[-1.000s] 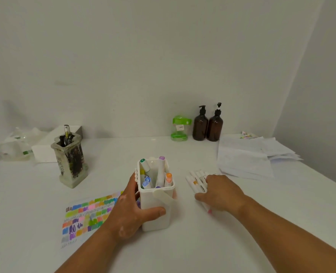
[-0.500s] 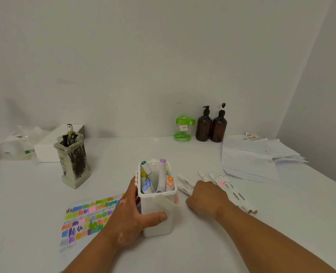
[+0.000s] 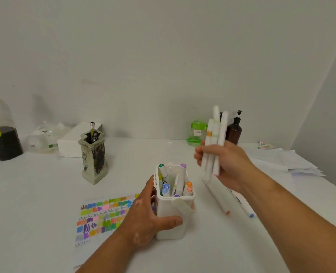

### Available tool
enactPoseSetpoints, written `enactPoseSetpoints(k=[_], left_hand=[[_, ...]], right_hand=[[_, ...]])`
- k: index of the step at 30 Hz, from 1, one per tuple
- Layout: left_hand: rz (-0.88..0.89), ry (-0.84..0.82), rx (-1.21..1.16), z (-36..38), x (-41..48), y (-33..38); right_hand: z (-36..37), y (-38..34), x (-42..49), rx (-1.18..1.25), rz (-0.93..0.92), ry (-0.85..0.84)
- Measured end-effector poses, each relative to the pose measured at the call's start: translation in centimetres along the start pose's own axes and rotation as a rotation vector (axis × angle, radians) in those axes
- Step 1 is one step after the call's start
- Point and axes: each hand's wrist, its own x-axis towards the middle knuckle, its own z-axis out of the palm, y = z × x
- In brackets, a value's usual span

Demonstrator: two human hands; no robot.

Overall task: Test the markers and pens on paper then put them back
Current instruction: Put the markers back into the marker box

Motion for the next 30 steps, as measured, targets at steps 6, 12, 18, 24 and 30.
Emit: enactPoseSetpoints(k=[6, 12, 18, 24, 30], left_hand=[[-0.009, 0.001, 0.005, -0.2, -0.4, 0.4], [-0.057, 0.017, 0.057, -0.4, -0.5, 0.7], [-0.063, 0.014, 0.089, -0.3, -0.6, 0.9], [-0.068, 0.008, 0.081, -0.4, -0.4, 0.4], [-0.046, 0.008, 0.045, -0.3, -0.4, 0.2]], right_hand=[[6.9, 0.5, -0.8, 0.044, -0.14, -0.152], [7.5, 2.5, -0.9, -0.142, -0.153, -0.09], [7.5, 2.1, -0.9, -0.239, -0.235, -0.083], [7.7, 1.2, -0.8, -0.282, -0.302, -0.072], [7.1, 2.2, -1.4, -0.476, -0.263, -0.123]])
